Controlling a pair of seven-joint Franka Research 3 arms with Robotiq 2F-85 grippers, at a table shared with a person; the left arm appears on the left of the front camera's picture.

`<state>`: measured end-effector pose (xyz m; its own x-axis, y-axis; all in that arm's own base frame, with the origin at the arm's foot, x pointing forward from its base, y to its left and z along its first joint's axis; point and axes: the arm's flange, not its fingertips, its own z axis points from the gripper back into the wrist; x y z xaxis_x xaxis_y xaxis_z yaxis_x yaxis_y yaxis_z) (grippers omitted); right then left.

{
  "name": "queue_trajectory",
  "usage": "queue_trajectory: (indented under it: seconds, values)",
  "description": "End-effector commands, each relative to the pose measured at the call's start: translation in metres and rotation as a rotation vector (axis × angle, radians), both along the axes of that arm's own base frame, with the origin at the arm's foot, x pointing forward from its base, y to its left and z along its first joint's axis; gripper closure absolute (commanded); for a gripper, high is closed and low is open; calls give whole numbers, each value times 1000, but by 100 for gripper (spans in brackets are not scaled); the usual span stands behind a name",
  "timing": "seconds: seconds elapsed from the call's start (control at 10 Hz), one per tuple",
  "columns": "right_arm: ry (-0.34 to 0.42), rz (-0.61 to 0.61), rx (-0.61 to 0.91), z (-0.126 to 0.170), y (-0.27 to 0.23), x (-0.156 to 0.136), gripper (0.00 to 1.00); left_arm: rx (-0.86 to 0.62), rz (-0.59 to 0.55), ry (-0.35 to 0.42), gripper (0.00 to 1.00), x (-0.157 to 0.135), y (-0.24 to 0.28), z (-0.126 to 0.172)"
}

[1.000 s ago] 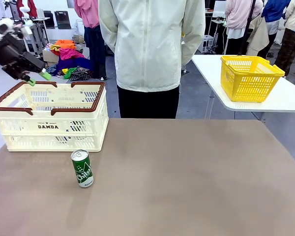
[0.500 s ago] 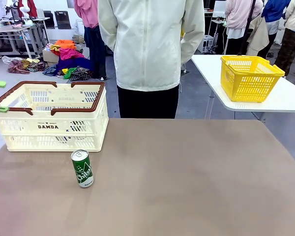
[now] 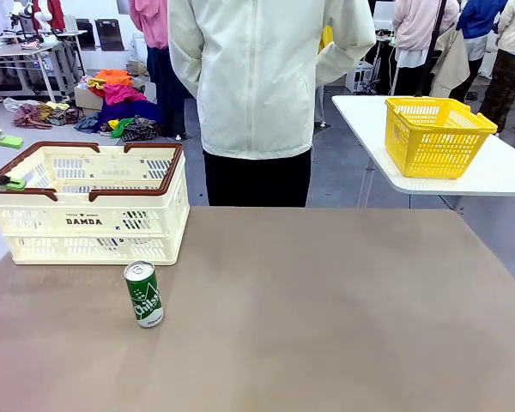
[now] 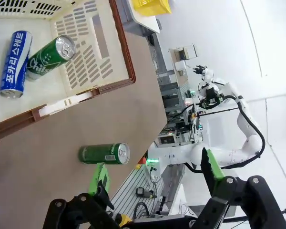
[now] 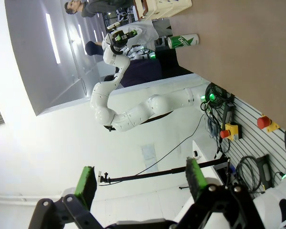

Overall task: Place the drinks into the Shopping basket.
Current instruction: Pick up one drink and place it into the Shopping basket.

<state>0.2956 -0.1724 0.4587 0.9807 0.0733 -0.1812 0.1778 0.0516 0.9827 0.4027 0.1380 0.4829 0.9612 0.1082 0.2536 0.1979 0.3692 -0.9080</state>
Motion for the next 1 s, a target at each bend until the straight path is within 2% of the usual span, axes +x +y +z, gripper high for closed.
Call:
queue_trajectory:
  seconds: [0.0,0.9]
  values:
    - [17,10,-16,6,-1,-1,0,6,-1,11,0,-5,7,-1]
    - [17,10,-16,6,-1,-1,0,6,-1,11,0,-5,7,-1]
